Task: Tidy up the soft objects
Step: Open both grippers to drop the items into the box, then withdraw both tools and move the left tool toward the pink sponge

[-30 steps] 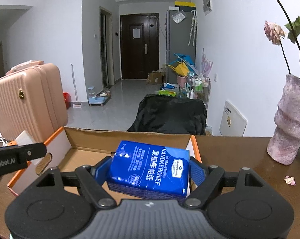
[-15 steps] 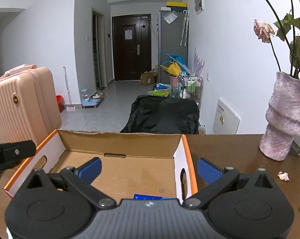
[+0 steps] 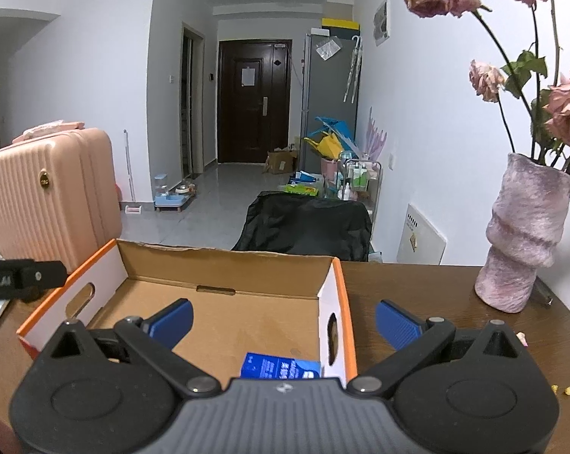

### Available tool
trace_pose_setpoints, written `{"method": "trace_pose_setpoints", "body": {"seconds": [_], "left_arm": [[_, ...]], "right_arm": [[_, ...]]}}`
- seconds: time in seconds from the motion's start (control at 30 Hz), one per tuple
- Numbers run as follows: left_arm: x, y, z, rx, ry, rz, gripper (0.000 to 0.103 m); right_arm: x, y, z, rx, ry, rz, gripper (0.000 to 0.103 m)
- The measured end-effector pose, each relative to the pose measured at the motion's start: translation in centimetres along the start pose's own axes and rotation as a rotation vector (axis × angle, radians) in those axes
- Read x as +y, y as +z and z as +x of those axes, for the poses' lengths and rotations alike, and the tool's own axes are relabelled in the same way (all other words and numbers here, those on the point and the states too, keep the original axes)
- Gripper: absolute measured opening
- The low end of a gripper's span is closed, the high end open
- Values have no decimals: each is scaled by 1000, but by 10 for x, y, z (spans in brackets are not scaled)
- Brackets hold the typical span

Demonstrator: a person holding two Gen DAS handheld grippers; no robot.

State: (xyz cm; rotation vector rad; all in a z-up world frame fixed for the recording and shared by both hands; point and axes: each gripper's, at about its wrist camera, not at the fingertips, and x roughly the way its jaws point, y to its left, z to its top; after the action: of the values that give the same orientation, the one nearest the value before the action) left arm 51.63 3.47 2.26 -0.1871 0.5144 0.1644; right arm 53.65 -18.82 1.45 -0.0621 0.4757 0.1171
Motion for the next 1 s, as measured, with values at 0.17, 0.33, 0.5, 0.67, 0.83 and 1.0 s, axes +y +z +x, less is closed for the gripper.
{"method": "trace_pose_setpoints", "body": {"seconds": [0.17, 0.33, 0.5, 0.67, 0.83, 1.0], "left_arm": [[20, -5, -5, 23, 12, -19, 103], [31, -13, -17, 24, 28, -8, 103], [39, -24, -40, 8, 28, 12, 103], [41, -36, -66, -27, 19, 46, 103], [42, -48, -89, -45, 5, 75, 103], [44, -57, -111, -60, -8, 92, 103]], "right_arm": [[-1, -10, -12, -2, -6, -16, 103], [2, -19, -28, -16, -1, -38, 103], [4, -29, -49, -34, 12, -50, 103], [8, -41, -73, -53, 29, -57, 103], [10, -53, -97, -71, 48, -49, 103], [13, -63, -117, -80, 55, -49, 103]]}}
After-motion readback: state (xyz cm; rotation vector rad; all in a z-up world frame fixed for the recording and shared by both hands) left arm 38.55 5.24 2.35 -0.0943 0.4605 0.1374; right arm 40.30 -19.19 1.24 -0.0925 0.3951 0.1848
